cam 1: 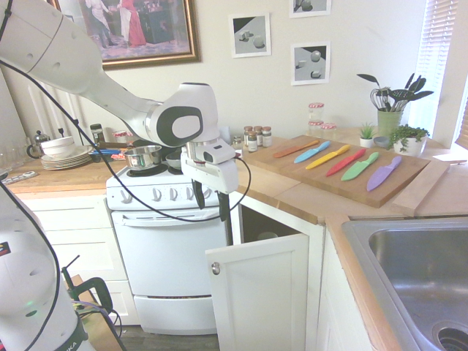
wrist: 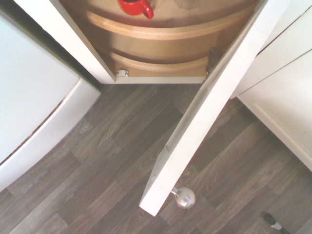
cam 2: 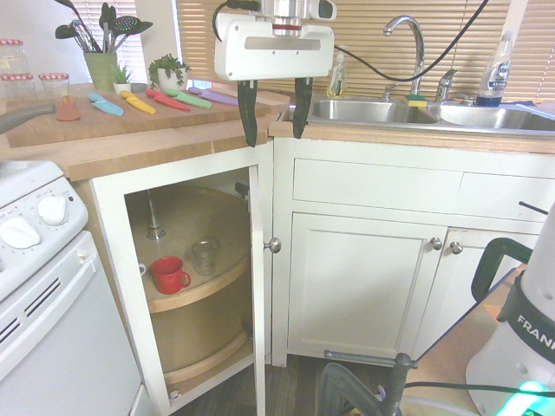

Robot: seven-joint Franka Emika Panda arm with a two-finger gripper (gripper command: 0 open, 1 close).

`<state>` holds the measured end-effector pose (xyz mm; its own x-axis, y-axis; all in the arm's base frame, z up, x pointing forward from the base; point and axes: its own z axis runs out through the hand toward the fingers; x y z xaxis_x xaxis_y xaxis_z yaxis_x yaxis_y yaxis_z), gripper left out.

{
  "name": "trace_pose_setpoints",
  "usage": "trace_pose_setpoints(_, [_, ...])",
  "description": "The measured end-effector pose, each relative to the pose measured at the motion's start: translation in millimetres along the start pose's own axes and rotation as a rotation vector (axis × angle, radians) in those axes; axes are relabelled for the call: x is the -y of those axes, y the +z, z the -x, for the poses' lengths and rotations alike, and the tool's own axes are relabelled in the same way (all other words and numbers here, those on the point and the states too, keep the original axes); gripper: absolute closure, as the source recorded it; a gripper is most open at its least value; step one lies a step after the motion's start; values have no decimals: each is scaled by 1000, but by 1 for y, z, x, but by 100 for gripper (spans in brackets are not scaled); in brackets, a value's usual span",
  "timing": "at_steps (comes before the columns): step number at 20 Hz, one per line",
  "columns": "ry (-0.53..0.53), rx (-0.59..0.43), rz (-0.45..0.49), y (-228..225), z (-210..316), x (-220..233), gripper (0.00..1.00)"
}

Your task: Close the cabinet

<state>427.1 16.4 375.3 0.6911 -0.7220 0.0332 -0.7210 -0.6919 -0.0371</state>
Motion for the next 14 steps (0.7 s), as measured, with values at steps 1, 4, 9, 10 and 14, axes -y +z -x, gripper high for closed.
trace_pose_setpoints(1, [1,1,1,1,0,0,0])
trace_pose_setpoints(4, [12,8,12,6,-4,-7,0])
trace_pose_setpoints(9, [14,5,29,28,-29,-36,0])
trace_pose_setpoints(10, [1,0,29,33,-34,-42,0])
trace_pose_setpoints(14, [-59,-10,13,67,-57,-61,0])
